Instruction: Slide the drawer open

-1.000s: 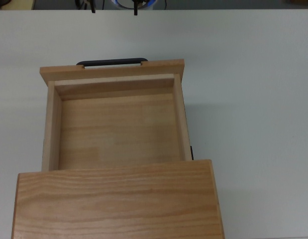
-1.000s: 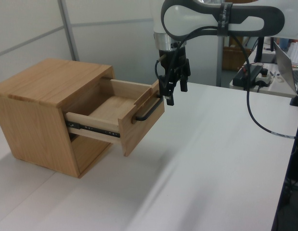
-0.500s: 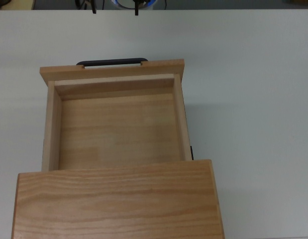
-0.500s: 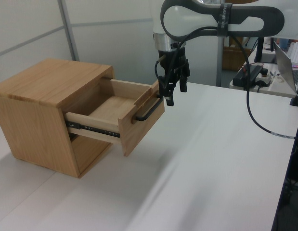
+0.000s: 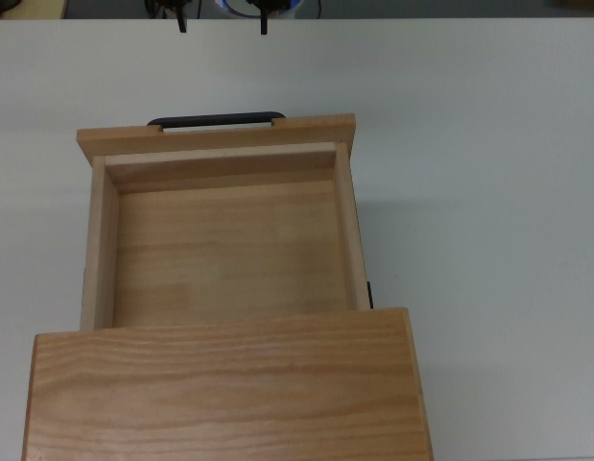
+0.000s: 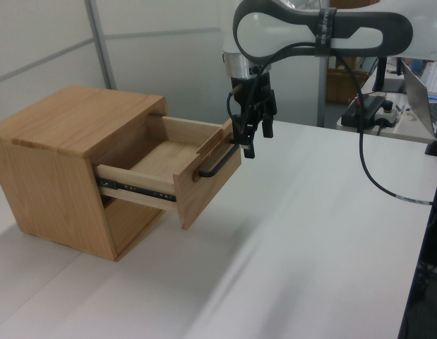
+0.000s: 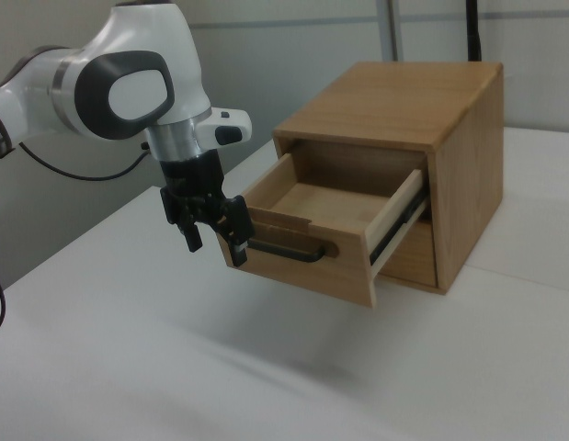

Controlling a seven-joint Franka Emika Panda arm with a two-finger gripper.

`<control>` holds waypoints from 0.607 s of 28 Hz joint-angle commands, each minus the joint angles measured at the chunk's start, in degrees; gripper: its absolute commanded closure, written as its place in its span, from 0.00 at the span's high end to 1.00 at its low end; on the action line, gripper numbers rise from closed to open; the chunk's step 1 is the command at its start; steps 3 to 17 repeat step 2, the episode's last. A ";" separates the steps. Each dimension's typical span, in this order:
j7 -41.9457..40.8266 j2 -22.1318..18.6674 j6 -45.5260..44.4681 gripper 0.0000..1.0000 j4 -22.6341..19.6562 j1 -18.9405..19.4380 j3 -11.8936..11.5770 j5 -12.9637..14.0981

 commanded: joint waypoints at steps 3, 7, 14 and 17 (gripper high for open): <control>-1.18 0.08 -0.77 1.00 0.57 0.08 0.08 -0.26; -1.18 0.08 -0.77 1.00 0.57 0.08 0.08 -0.26; -1.18 0.08 -0.77 1.00 0.57 0.08 0.08 -0.26; -1.18 0.08 -0.77 1.00 0.57 0.08 0.08 -0.26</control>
